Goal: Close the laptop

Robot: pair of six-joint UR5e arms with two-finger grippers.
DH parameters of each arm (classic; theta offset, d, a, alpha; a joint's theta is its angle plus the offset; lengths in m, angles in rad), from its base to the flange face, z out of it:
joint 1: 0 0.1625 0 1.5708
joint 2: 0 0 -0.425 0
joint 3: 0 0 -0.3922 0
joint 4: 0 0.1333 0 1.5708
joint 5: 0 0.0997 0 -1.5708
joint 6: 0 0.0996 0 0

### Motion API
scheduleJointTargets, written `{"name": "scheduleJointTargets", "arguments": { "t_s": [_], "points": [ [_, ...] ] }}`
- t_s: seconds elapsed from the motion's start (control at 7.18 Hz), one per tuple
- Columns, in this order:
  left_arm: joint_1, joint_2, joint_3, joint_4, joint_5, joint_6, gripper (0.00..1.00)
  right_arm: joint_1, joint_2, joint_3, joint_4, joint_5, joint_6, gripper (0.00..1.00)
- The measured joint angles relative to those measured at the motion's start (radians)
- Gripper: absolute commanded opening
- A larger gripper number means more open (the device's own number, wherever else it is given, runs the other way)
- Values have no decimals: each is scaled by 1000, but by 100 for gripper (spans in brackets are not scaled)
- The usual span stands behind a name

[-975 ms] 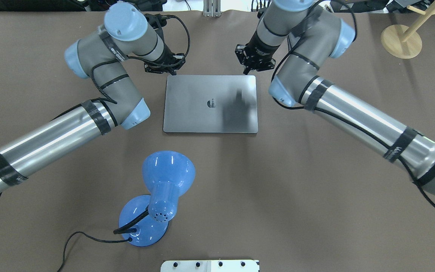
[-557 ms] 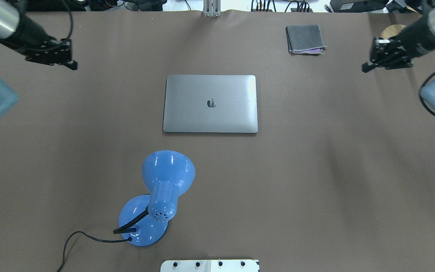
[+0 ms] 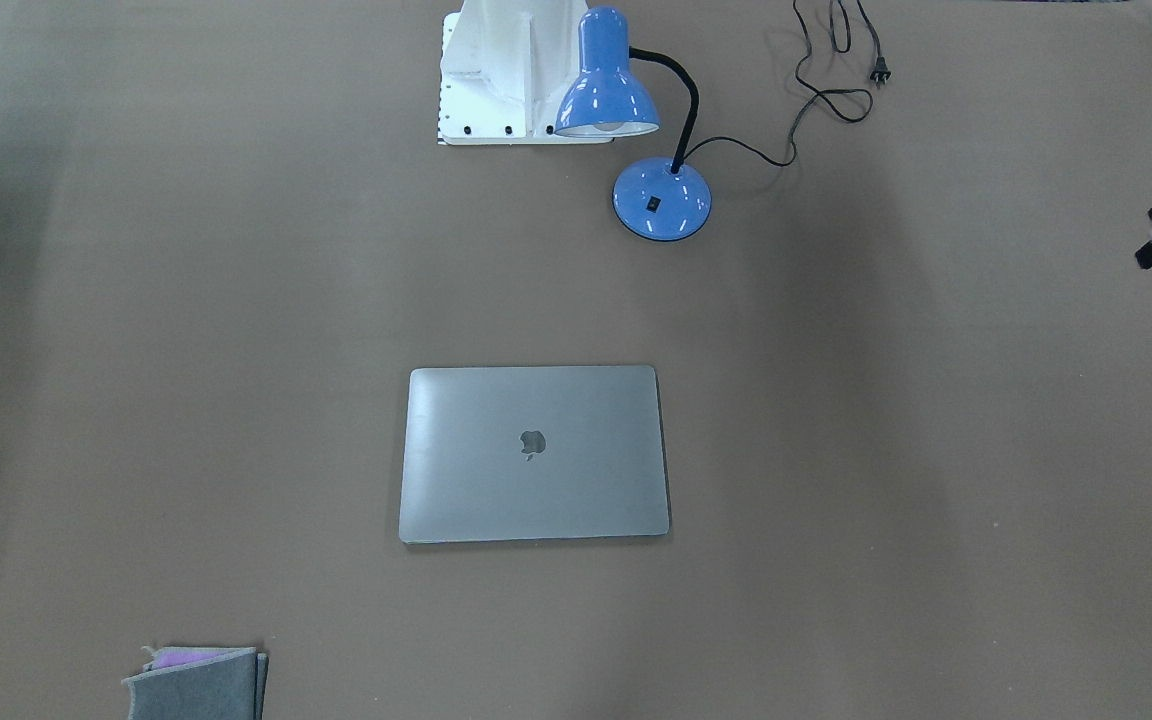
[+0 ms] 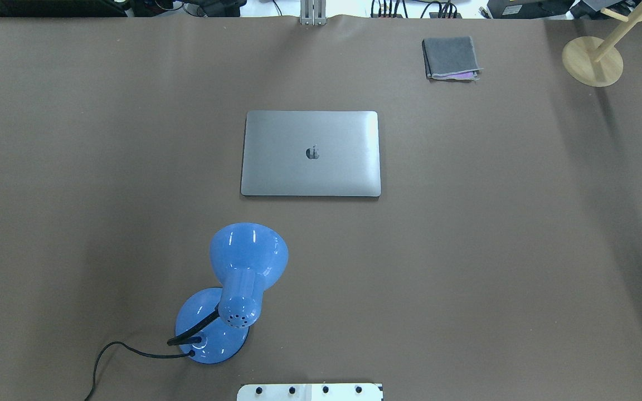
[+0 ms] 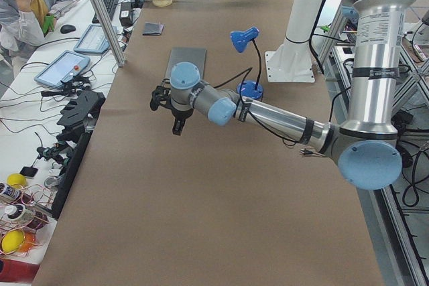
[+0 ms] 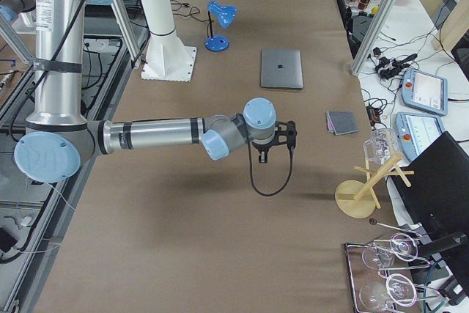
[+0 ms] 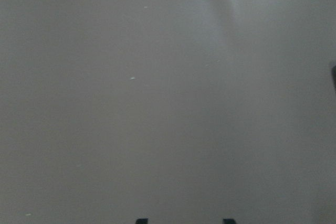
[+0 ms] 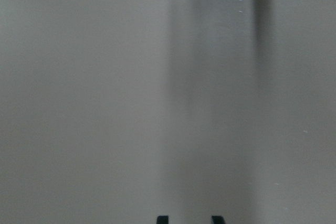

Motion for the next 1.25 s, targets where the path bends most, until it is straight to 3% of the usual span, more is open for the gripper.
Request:
{"name": "scheduleJointTargets", "arguments": {
  "t_s": [0.28,0.42,0.7,1.25],
  "points": [
    [-96,104,25,83,21,208,98,109,25,8,-288,-119,-362,100],
    [-113,126,29,132,41,257,98,134,58,11,-387,-177,-453,100],
    [-128,139,32,167,58,285,98,146,80,12,-454,-211,-504,100],
    [-150,131,57,178,61,279,98,147,82,7,-461,-197,-509,100]
  ]
}}
